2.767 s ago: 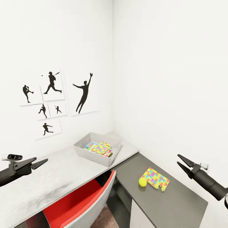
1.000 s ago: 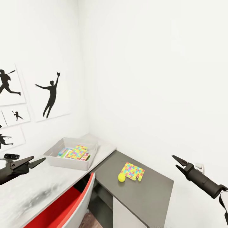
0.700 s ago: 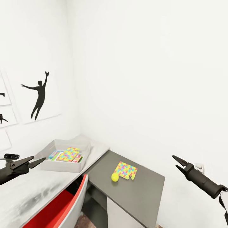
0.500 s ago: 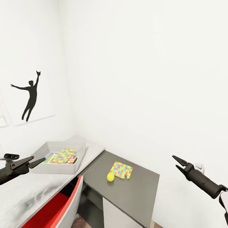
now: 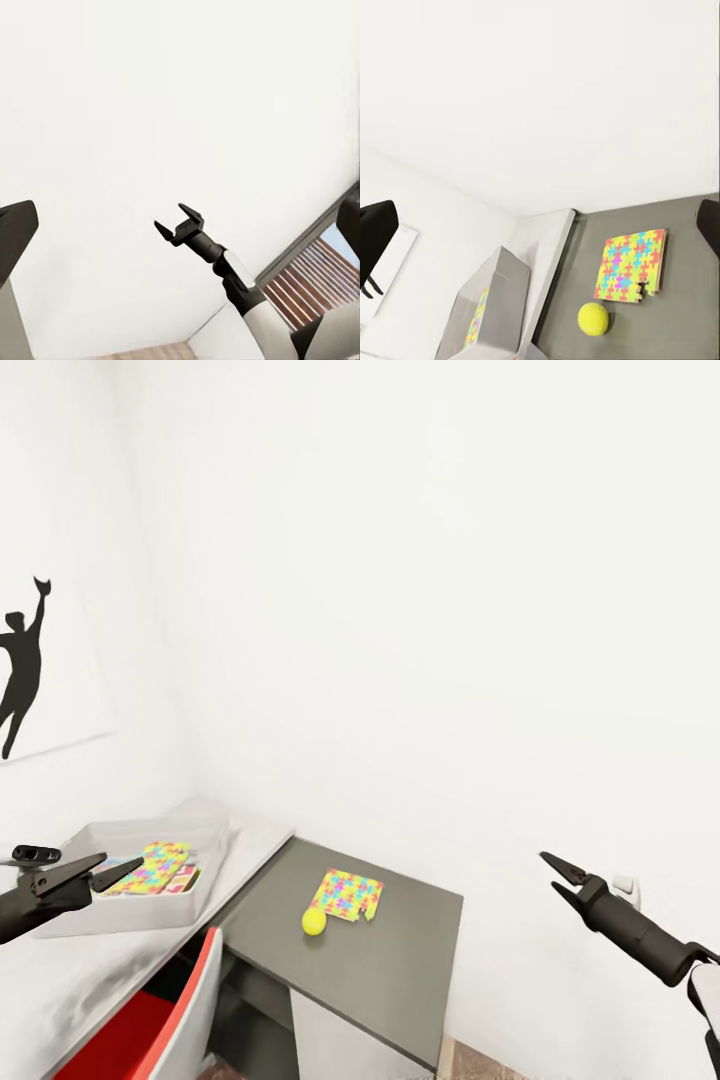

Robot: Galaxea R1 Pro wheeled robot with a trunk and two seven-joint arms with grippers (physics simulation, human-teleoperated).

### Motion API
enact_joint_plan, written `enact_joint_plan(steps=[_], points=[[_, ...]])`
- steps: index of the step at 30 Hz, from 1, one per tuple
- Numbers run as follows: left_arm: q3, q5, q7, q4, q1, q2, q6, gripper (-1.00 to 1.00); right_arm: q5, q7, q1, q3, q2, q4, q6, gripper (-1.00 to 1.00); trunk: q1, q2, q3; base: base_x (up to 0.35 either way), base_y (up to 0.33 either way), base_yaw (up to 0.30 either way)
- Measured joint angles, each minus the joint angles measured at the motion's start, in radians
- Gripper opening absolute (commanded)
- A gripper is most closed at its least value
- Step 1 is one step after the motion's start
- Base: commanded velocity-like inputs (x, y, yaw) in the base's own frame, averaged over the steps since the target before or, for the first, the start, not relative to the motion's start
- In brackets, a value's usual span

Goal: Put all the toys in the child's room - the three board games (two on the bed and one on the table), the two jigsaw puzzles on the table, and the tennis ball on the table - inside the toy box on the table in the child's room.

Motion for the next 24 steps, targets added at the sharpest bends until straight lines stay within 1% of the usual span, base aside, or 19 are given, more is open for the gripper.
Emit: enact_joint_plan(steps=[16,20,24], points=[[0.005,0.0,0.0,0.0,0.0,0.0,0.0,1.0,0.002,-0.002,0.0,0.006,0.0,0.002,-0.007,1.0,0.0,0.0,-0.009,0.0,0.0,-0.269],[0.006,-0.001,0.0,0.0,0.0,0.0,0.0,1.0,0.005,-0.001,0.0,0.007,0.0,0.002,-0.011,1.0,0.0,0.0,-0.011,0.0,0.053,-0.131],[0.006,0.0,0.0,0.0,0.0,0.0,0.001,1.0,0.008,0.0,0.0,0.007,0.002,0.009,-0.025,1.0,0.0,0.0,-0.012,0.054,0.108,-0.041]])
